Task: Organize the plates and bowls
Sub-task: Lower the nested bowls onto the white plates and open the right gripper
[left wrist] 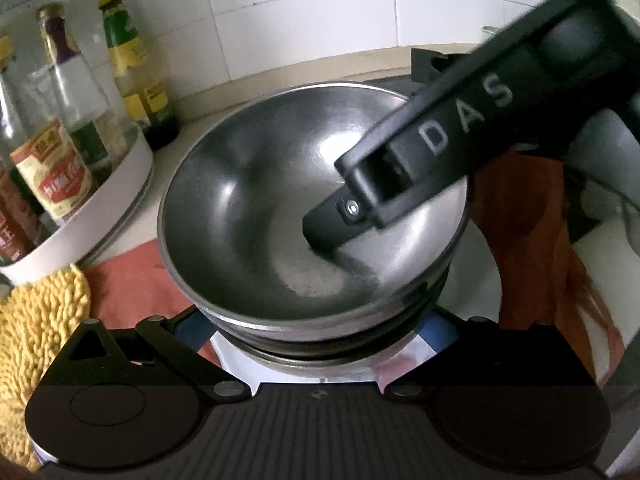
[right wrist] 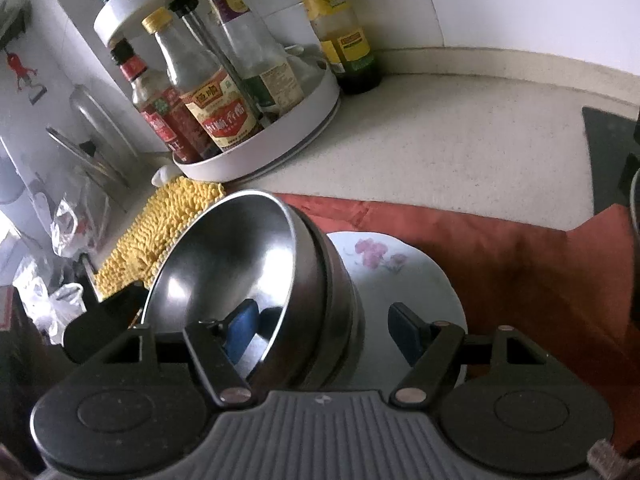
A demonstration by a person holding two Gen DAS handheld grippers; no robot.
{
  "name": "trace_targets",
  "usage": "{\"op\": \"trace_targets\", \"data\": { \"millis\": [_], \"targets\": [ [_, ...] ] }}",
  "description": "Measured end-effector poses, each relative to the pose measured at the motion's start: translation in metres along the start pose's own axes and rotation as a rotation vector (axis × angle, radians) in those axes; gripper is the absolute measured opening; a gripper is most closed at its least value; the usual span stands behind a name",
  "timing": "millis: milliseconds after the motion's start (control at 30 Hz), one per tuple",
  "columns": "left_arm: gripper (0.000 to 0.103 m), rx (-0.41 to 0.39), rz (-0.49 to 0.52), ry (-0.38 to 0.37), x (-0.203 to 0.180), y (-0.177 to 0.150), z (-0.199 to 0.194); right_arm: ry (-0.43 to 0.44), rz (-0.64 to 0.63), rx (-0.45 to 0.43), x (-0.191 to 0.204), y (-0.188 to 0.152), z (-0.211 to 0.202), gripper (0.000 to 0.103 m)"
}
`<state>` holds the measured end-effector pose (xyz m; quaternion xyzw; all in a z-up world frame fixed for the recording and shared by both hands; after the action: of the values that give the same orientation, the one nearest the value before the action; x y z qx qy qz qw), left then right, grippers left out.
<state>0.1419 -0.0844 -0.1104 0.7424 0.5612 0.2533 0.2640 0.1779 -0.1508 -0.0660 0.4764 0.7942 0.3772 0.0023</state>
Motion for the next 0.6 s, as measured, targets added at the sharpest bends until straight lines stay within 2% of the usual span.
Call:
{"op": "trace_targets", "data": {
  "millis": [200, 267, 467, 600],
  "targets": [
    [0.103, 0.009, 0.067, 0.026, 0.005, -0.011, -0.015, -0.069, 0.014, -0.018, -0.01, 0.001, -0.007, 0.067],
    [0.103, 0.028, 0.071, -0.001, 0.01, -0.018, -0.025, -0.077, 0.012, -0.019, -0.01, -0.002, -0.009, 0.067],
    [0.103, 0.015, -0.067, 0.007, 0.027, -0.016, -0.042, -0.09, 0.019, -0.045, -0.009, -0.005, -0.019, 0.067],
    [0.103, -0.01, -0.163, 0.015, 0.038, -0.016, -0.059, -0.106, -0.001, -0.094, -0.001, -0.002, -0.042, 0.067]
  ]
}}
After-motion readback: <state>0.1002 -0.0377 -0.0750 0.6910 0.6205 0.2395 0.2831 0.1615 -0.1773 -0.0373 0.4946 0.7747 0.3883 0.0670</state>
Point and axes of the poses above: each gripper's, at about its wrist camera, not at the fingertips, and z roughly the way its jaws point, x to its left, y to its top, the point moved 7 cm from there along z, roughly the way its jaws point, and after that the axes turned 7 degrees about -z, right-handed, at the moved point
